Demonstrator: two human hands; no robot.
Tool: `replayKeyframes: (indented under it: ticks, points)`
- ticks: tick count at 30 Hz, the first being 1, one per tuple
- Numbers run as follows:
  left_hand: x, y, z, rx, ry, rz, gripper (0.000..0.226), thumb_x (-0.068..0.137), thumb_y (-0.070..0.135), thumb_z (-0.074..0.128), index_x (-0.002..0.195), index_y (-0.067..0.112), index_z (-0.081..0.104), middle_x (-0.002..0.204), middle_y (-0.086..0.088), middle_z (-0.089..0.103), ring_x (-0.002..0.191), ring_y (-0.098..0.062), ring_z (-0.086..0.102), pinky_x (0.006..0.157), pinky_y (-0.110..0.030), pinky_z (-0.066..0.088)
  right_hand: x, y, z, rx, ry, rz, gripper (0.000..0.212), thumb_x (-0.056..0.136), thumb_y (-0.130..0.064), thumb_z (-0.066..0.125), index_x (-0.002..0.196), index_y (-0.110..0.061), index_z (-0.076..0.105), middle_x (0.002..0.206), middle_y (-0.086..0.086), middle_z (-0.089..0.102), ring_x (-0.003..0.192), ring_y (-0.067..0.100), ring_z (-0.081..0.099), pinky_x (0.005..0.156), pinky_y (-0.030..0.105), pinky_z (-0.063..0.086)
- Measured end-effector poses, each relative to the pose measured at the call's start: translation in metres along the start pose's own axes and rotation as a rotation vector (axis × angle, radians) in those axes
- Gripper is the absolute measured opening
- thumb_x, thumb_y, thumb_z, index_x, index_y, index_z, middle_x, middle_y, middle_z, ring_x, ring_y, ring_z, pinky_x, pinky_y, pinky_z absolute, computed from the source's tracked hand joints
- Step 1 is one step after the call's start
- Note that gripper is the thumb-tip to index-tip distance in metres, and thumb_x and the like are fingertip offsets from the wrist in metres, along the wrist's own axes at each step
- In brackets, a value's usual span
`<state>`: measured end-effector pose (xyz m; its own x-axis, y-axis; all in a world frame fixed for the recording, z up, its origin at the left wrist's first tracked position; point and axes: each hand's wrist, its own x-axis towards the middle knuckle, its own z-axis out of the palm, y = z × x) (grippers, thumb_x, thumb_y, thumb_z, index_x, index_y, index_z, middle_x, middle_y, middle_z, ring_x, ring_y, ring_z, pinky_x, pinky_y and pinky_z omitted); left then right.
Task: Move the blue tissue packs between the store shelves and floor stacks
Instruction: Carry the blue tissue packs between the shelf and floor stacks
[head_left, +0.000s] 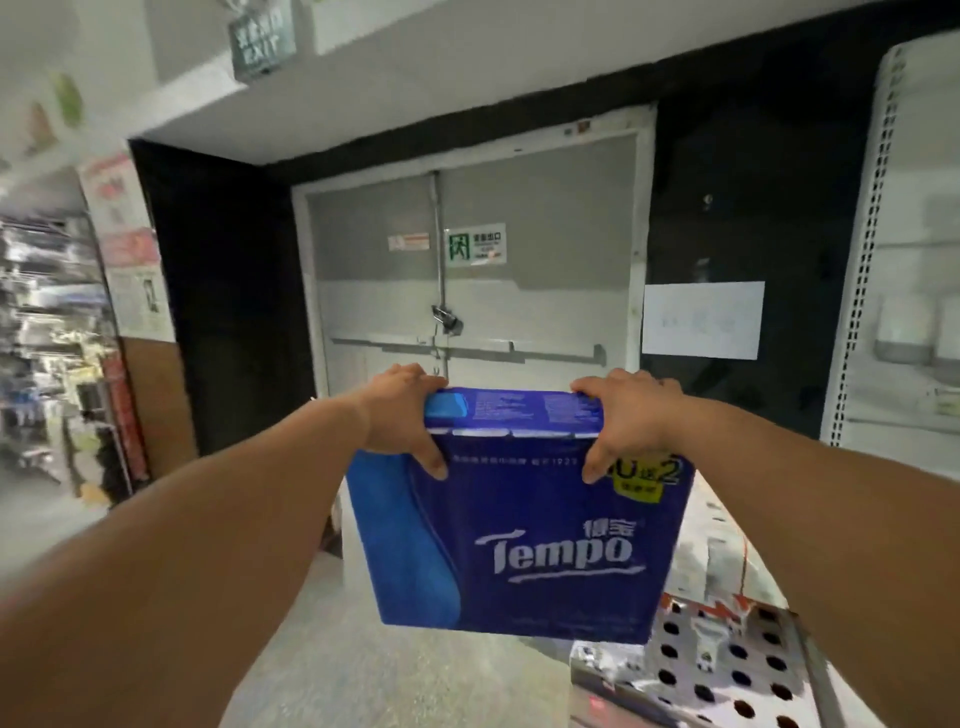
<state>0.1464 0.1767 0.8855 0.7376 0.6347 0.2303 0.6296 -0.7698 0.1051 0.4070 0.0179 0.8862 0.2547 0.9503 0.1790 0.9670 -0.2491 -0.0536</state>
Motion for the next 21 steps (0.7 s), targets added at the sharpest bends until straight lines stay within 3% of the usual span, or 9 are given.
replayKeyframes:
  ticks: [10,16,21]
  points:
    - [-0.018,-0.074,-0.036,0.006,0.026,-0.126,0.095,0.059,0.058,0.090,0.140,0.037,0.046,0.121,0.011,0.048,0.117,-0.015,0.046,0.103,-0.046,0.046,0.055,-0.068,-0.011,0.067,-0.005,-0.146,0.114,0.052,-0.063,0.084,0.150,-0.040,0.031,0.137,-0.002,0.047,0.125,0.025,0.043,0.104,0.048,0.039]
    - [-0.023,-0.150,-0.059,0.010,0.088,-0.201,0.094,0.063,0.052,0.092,0.142,0.034,0.045,0.126,0.009,0.046,0.118,-0.014,0.046,0.103,-0.046,0.048,0.130,-0.133,-0.011,0.042,0.052,-0.226,0.111,0.049,-0.069,0.081,0.146,-0.044,0.033,0.115,-0.007,0.044,0.111,0.020,0.042,0.096,0.045,0.033]
    - [-0.018,-0.228,-0.083,0.110,0.122,-0.247,0.100,0.061,0.056,0.091,0.146,0.035,0.042,0.125,0.010,0.044,0.114,-0.012,0.043,0.093,-0.037,0.044,0.197,-0.197,0.000,0.099,0.117,-0.282,0.112,0.048,-0.067,0.082,0.146,-0.044,0.033,0.117,-0.004,0.045,0.110,0.020,0.037,0.093,0.044,0.030]
